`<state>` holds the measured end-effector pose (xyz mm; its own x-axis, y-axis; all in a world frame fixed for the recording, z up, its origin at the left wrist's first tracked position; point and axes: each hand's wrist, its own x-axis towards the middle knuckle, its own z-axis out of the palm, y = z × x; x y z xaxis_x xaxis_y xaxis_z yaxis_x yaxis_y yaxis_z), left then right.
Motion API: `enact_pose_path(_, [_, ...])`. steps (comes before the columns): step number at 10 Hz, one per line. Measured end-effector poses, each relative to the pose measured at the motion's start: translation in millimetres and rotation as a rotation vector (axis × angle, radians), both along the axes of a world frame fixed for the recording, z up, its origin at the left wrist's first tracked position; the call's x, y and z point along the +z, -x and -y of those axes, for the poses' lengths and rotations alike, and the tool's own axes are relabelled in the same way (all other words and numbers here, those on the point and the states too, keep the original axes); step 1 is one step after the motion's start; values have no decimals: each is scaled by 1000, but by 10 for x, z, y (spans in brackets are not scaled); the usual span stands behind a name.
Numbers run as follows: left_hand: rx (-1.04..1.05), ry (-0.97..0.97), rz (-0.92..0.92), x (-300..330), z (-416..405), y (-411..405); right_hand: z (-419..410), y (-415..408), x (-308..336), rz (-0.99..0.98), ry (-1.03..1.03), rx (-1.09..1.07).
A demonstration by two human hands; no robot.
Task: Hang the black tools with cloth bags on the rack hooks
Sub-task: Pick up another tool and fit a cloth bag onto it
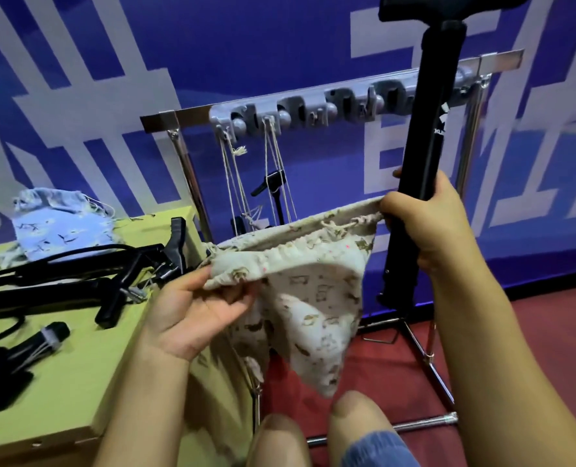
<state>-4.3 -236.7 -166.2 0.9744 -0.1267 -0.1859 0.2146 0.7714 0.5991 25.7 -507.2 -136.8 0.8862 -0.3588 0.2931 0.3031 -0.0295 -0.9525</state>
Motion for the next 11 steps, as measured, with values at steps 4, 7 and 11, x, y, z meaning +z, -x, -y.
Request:
enact_pose_path(4, [-191,-254,-95,-161,460,-20,-75,126,321,142,-573,309])
enact_pose_path(7, [-238,-319,-133,-353,709,-18,-137,227,631,351,-778,625])
enact_pose_path(11, [4,-308,-106,-211,619,14,-428,98,130,311,-490,263])
